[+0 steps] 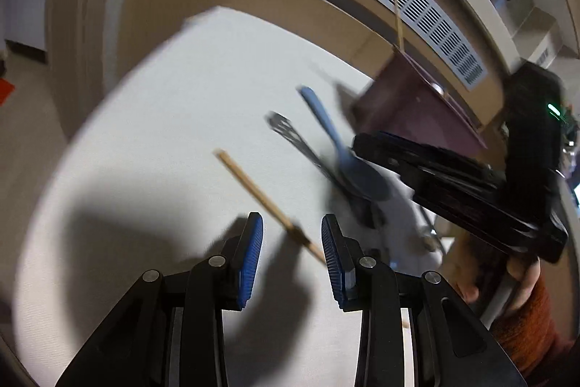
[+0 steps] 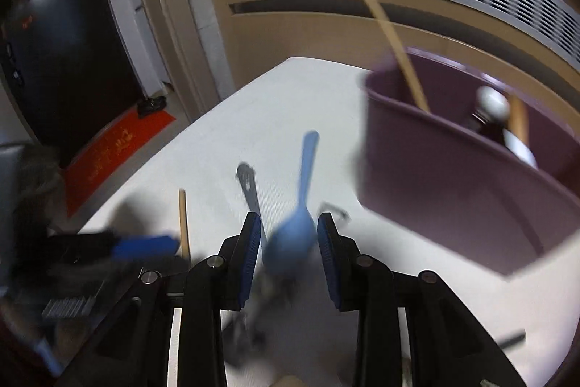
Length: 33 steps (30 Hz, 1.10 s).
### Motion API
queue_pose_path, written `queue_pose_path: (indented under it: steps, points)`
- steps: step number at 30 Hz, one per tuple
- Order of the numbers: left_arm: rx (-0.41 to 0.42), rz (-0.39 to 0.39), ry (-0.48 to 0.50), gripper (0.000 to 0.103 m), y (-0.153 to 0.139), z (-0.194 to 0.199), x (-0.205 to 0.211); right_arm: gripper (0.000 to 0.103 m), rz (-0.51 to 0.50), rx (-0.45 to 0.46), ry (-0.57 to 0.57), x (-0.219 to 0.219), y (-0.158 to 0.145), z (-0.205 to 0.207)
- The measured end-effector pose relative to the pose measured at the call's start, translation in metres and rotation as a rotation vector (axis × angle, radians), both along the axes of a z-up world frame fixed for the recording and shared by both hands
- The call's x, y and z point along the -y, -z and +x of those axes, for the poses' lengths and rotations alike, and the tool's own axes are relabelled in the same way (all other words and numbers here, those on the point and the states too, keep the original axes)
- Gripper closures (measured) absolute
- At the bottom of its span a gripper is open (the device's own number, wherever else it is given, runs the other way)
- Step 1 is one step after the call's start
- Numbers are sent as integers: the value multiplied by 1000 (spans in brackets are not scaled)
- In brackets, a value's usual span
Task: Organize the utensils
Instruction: 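Move the right tool to the blue plastic spoon and grasp it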
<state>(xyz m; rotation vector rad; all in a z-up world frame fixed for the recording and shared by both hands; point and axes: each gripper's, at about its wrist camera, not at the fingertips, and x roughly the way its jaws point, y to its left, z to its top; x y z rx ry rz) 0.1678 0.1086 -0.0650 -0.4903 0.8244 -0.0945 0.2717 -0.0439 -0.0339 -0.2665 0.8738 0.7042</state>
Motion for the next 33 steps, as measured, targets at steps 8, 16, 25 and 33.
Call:
queue_pose_path:
  steps: [8, 16, 25, 33]
  points:
    - [4, -21, -67, 68, -2, -10, -35, 86, -161, -19, 80, -55, 27, 42]
    - [-20, -57, -39, 68, 3, 0, -28, 96, -38, -77, 52, 10, 2, 10]
    - [-35, -37, -33, 68, -4, 13, 2, 96, 21, -17, 293, 142, -12, -32]
    - [9, 196, 234, 68, -26, 46, 89, 96, 99, -31, 403, 204, -4, -60]
